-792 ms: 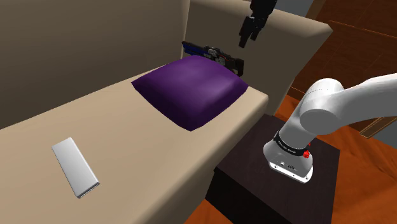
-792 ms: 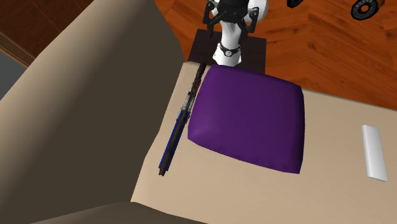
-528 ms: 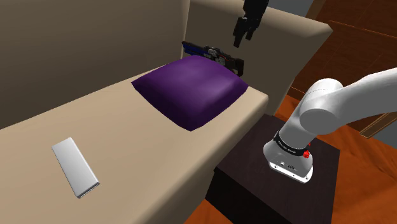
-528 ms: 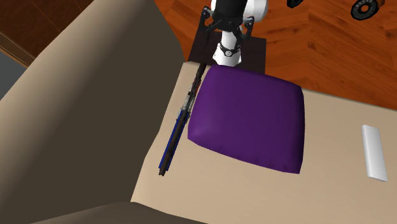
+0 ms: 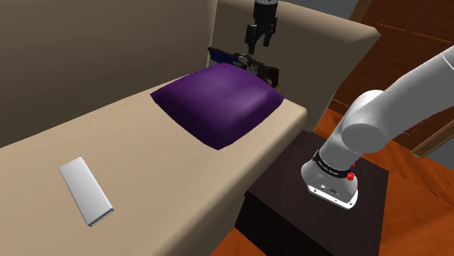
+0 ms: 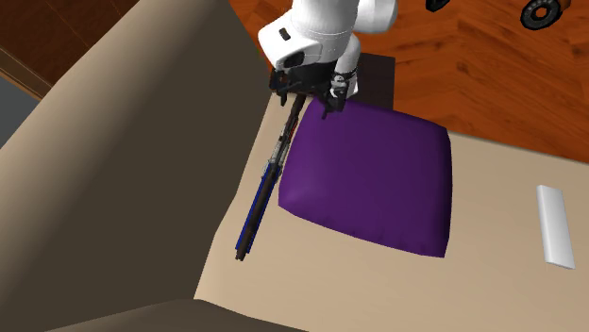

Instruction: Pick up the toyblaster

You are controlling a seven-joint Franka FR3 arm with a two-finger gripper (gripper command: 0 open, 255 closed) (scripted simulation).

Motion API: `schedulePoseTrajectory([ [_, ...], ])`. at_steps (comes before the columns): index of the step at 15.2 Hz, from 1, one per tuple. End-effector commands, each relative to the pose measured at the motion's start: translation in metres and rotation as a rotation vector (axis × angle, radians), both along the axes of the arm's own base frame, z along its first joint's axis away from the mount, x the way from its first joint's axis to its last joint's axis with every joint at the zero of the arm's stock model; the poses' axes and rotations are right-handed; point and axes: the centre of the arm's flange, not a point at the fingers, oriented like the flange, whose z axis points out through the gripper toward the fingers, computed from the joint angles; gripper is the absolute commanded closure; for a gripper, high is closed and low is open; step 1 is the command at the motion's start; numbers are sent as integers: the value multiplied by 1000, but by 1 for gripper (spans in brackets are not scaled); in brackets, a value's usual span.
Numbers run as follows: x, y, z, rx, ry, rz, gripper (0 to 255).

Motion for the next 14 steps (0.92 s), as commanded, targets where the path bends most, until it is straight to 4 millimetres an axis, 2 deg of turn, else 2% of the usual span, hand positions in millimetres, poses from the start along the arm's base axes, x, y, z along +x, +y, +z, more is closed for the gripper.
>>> schedulePoseTrajectory([
  [1,28,-9,-14,-10,22,-18,0],
  [7,99,-39,-51,-38,86,-71,0],
  [14,99,-39,-88,-38,86,-71,0],
])
